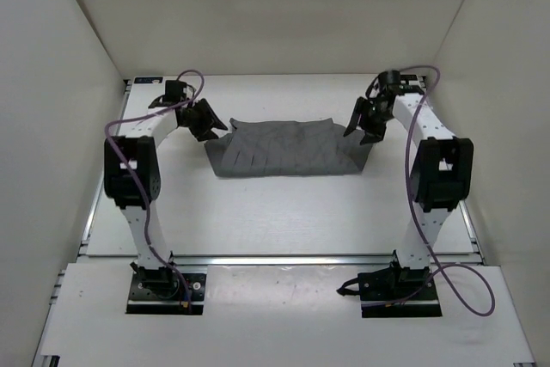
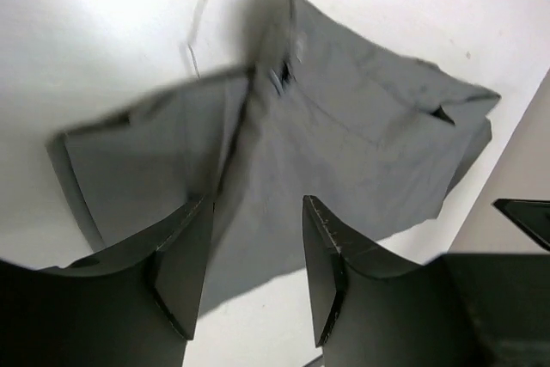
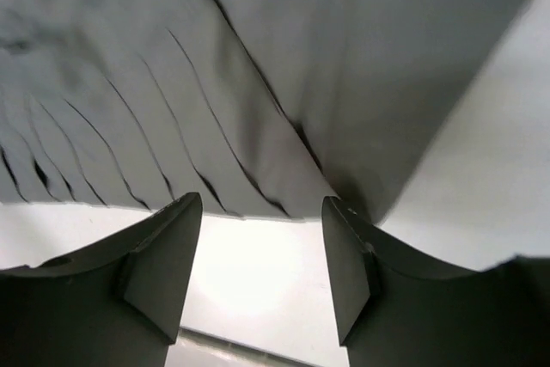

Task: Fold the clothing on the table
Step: Fold the skirt

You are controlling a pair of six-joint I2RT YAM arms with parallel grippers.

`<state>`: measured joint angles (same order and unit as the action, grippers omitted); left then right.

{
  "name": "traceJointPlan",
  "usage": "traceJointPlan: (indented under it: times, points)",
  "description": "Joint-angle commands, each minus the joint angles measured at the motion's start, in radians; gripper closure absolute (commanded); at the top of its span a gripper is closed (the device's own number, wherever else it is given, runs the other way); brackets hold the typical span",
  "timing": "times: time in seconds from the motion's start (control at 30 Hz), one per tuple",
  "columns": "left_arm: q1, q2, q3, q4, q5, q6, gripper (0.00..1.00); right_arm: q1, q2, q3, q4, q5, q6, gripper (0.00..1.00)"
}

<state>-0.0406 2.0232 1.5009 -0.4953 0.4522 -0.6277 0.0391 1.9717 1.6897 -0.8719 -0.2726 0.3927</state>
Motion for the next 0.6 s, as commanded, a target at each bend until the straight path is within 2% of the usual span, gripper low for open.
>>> traceJointPlan:
  times: [0.0,0.13,0.3,0.37,0.5,0.53,0.57]
  points:
    - [-0.027,-0.219,-0.100,0.017,-0.023,0.025,0.43,-0.034,-0.129,-0.200,0.143,-0.043,0.020,0.44]
    - [-0.038,-0.368,-0.315,0.020,-0.148,0.059,0.43,-0.062,-0.206,-0.422,0.241,-0.046,0.044,0.44]
    - [-0.088,-0.414,-0.476,0.063,-0.306,0.030,0.38,-0.061,-0.228,-0.587,0.401,-0.024,0.126,0.44]
    - [-0.094,-0.397,-0.527,0.109,-0.311,-0.004,0.37,-0.054,-0.220,-0.605,0.433,-0.020,0.149,0.44]
    - [-0.139,-0.328,-0.527,0.172,-0.325,-0.050,0.35,-0.041,-0.150,-0.578,0.479,-0.043,0.182,0.45]
    - [-0.143,-0.302,-0.510,0.172,-0.329,-0.053,0.35,-0.047,-0.127,-0.562,0.479,-0.045,0.193,0.50]
    - [-0.157,-0.275,-0.487,0.164,-0.340,-0.056,0.35,-0.026,-0.117,-0.546,0.484,-0.060,0.189,0.59]
